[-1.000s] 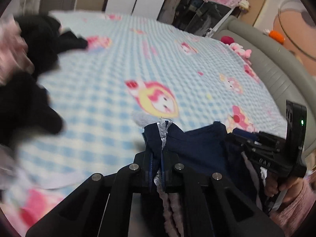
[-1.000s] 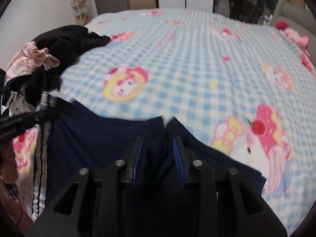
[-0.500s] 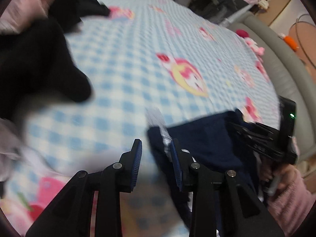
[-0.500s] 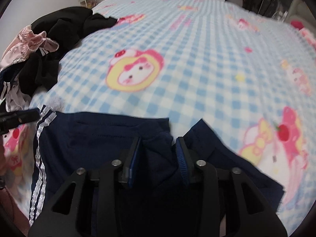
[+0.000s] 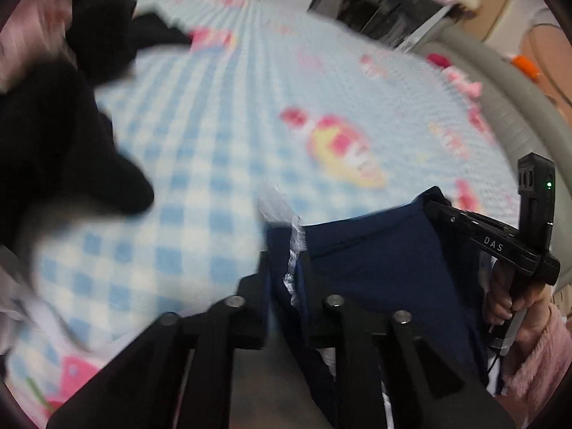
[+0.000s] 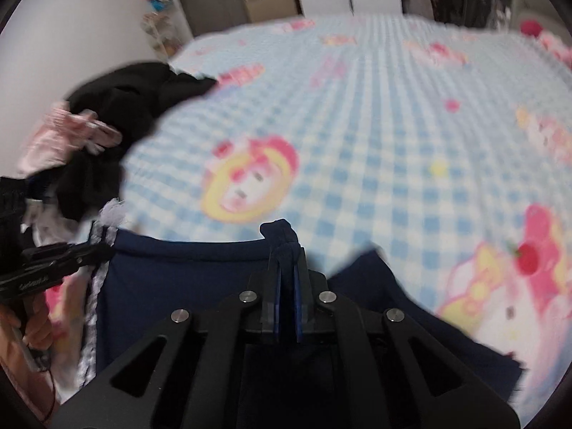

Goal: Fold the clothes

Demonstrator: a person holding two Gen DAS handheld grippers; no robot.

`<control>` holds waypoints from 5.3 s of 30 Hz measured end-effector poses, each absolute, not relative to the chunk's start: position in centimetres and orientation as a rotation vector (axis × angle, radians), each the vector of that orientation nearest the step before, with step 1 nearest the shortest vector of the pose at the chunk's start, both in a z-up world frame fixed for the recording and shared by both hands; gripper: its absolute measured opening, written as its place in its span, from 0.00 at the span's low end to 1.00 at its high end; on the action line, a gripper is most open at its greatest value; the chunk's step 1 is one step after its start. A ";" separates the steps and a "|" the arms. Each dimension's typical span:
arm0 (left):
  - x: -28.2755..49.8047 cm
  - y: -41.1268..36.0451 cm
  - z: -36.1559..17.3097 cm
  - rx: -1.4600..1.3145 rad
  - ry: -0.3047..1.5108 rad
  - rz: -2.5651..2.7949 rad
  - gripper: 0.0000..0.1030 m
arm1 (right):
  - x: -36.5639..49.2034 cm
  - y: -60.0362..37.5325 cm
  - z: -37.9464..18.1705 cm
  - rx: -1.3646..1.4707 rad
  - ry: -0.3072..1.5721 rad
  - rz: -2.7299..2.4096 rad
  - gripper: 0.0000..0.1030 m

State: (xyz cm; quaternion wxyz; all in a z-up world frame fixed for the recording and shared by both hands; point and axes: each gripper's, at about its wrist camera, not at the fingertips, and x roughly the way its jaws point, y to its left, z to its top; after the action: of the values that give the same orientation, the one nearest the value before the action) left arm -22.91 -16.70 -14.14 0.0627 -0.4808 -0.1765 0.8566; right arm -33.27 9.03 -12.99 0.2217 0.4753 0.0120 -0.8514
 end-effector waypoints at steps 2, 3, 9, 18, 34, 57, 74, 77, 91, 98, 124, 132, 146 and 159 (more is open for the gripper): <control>-23.2 -17.4 -14.9 -1.484 -0.614 2.569 0.20 | -33.9 9.2 -14.5 1.360 0.003 -2.343 0.04; -22.6 -17.6 -13.9 -1.453 -0.622 2.591 0.28 | -33.9 9.4 -14.3 1.356 -0.018 -2.351 0.06; -18.2 -16.5 -8.6 -1.318 -0.549 2.663 0.46 | -31.3 10.7 -8.4 1.214 -0.077 -2.420 0.23; -11.3 -6.2 -8.2 -1.282 -0.312 2.496 0.38 | -21.6 12.5 -5.1 1.278 -0.087 -2.379 0.23; -9.9 -4.7 -8.9 -1.471 -0.222 2.566 0.33 | -14.5 23.9 -8.1 1.426 -0.112 -2.502 0.23; -29.5 8.4 -11.6 -1.389 0.333 2.433 0.05 | -27.4 27.3 -12.5 1.433 -0.177 -2.408 0.07; -30.8 4.5 -9.9 -1.256 -0.018 2.531 0.33 | -26.7 32.5 -12.3 1.401 -0.429 -2.563 0.22; -30.1 5.5 -9.7 -1.240 0.115 2.499 0.33 | -25.9 33.6 -10.5 1.328 -0.446 -2.651 0.27; -30.9 8.0 -8.9 -1.157 0.272 2.532 0.06 | -25.8 32.2 -10.1 1.284 -0.349 -2.533 0.04; -34.9 9.3 -13.4 -1.428 0.341 2.482 0.14 | -27.9 34.2 -14.7 1.462 -0.500 -2.512 0.20; -6.6 -7.9 -11.8 -1.463 -0.654 2.597 0.41 | -10.1 22.9 -8.0 1.325 -0.178 -2.493 0.40; -4.3 -8.3 -13.5 -1.420 -0.898 2.431 0.42 | -7.6 25.1 -9.5 1.405 -0.235 -2.486 0.42; -3.9 -6.0 -11.0 -1.392 -0.746 2.540 0.14 | -7.5 25.3 -9.4 1.321 -0.265 -2.575 0.09; -4.7 -8.0 -12.4 -1.479 -0.758 2.507 0.43 | -7.1 28.3 -10.6 1.391 -0.452 -2.484 0.34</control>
State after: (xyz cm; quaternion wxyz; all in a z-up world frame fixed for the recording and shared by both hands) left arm -4.72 -7.98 -12.36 0.0667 -0.4906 -0.2513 0.8317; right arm -7.07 28.32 -10.61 0.1291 0.4784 -0.1553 -0.8546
